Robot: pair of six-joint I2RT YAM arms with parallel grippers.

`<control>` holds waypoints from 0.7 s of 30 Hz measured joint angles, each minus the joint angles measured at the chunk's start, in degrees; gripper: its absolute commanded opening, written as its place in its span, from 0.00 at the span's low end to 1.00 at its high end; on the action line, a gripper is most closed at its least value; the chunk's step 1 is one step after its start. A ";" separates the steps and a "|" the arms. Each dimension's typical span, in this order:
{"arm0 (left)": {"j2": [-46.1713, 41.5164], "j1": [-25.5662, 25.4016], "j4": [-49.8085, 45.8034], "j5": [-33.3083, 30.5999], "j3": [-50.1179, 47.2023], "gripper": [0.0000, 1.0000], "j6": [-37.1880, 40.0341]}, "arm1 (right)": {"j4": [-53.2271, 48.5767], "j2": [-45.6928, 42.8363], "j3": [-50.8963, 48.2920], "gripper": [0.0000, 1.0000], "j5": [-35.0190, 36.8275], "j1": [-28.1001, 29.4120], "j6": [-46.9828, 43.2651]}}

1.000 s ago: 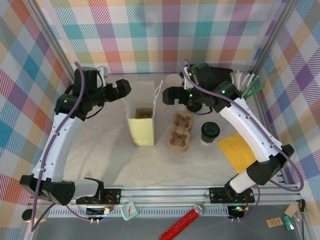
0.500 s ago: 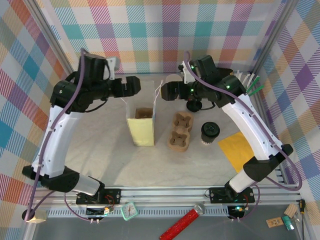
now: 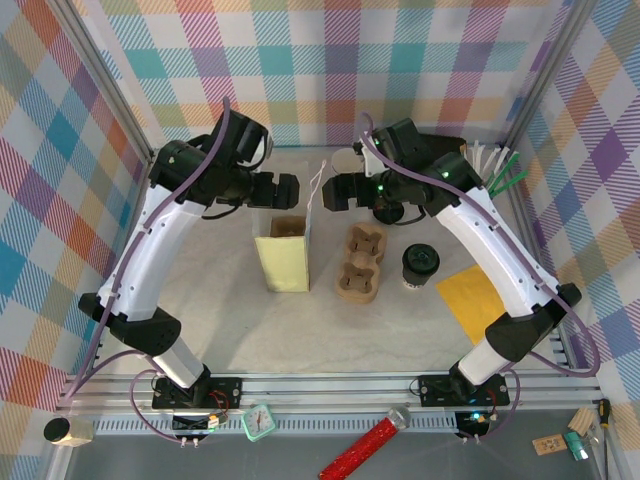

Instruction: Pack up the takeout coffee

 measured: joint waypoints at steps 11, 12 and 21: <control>0.76 -0.11 -0.76 -0.72 0.20 1.00 0.00 | -0.04 0.00 -0.13 0.99 0.70 0.00 -0.15; 0.85 -0.11 -0.74 -0.70 0.20 1.00 0.00 | -0.04 0.00 -0.13 0.99 0.81 0.00 -0.15; 1.01 -0.11 -0.70 -0.48 0.20 1.00 0.00 | 0.09 0.00 -0.13 0.99 0.85 0.00 -0.15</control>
